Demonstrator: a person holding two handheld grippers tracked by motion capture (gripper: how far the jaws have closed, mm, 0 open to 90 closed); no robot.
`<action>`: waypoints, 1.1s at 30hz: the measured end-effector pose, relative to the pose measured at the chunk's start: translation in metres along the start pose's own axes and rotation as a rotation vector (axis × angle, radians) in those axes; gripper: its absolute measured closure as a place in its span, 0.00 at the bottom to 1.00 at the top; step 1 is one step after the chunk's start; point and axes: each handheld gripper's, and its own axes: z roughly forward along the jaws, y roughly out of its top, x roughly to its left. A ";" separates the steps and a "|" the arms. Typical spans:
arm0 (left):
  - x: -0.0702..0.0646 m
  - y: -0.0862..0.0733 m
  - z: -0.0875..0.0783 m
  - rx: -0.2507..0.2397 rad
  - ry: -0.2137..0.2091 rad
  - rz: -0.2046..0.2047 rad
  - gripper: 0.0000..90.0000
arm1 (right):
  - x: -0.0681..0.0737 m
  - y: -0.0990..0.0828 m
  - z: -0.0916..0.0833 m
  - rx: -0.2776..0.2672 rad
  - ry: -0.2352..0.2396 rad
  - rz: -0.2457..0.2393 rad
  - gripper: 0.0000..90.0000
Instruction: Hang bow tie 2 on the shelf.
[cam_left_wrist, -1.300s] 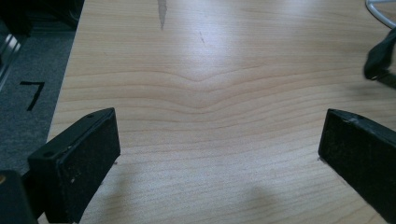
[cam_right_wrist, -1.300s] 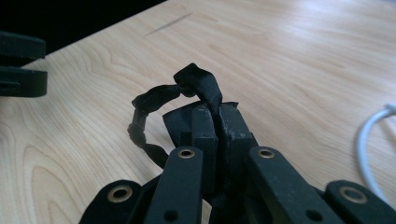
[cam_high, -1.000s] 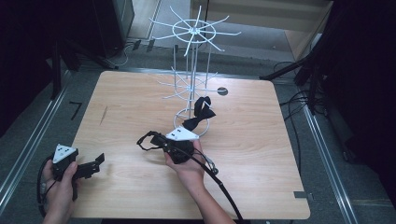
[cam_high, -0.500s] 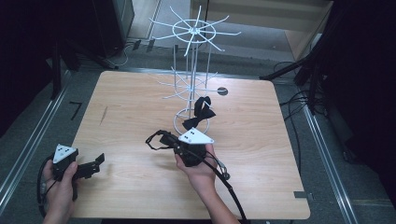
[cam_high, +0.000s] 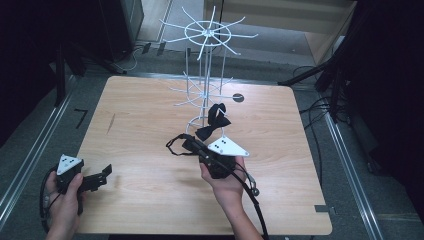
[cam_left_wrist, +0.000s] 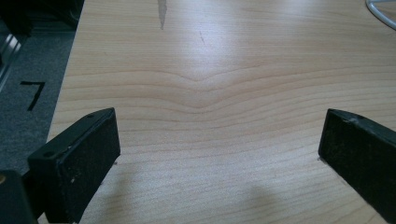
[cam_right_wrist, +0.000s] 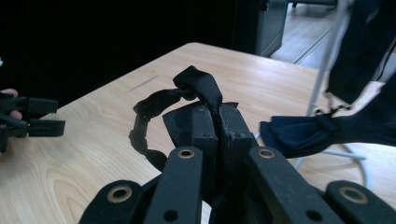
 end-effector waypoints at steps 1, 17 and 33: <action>0.000 0.000 0.000 0.000 0.002 0.001 0.00 | -0.001 0.001 -0.003 -0.006 -0.005 0.003 0.97; 0.001 0.000 0.000 0.006 -0.001 0.002 0.00 | -0.006 0.020 -0.029 -0.076 -0.020 -0.002 0.97; 0.000 0.000 0.000 0.010 -0.001 0.002 0.00 | -0.006 0.034 -0.045 -0.122 -0.025 -0.004 0.97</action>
